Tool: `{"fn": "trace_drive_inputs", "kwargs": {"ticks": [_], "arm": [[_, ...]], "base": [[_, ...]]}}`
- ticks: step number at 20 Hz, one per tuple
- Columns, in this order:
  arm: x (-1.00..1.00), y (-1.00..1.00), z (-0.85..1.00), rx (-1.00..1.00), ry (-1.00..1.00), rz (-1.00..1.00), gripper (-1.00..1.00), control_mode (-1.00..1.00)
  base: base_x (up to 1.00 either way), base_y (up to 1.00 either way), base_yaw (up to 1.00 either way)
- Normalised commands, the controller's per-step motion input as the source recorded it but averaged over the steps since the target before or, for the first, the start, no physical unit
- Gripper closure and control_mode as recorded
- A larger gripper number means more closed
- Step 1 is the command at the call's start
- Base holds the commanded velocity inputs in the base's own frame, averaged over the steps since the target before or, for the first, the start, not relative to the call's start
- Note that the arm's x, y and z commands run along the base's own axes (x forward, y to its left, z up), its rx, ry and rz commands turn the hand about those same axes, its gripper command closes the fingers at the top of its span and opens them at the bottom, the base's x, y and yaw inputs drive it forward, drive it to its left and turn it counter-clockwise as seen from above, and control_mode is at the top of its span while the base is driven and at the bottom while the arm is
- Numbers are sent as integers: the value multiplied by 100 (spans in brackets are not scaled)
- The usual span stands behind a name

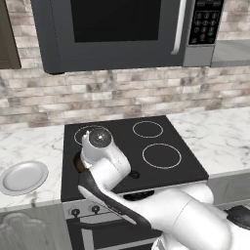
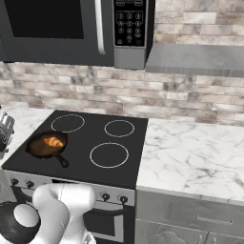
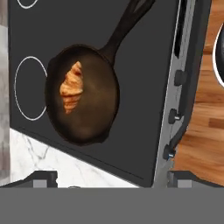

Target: Pick the croissant and place it on the pan. Then turn on the stove to warm the croissant.

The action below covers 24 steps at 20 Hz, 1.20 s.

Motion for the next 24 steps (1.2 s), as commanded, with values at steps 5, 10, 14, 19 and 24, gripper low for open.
{"fn": "trace_drive_inputs", "kwargs": {"ticks": [5, 10, 14, 19, 24], "arm": [[-98, 0, 5, -1, -14, 0, -100, -100], [-82, 0, 0, -2, -10, 0, -100, -100], [-56, 0, 0, -2, -8, 0, -100, -100], [-51, 0, 0, -2, -11, 0, -100, -100], [-58, 0, 0, -5, -9, 0, -100, -100]], "base": [[0, 0, 0], [0, 0, 0], [0, 0, 0], [0, 0, 0], [0, 0, 0]]}}
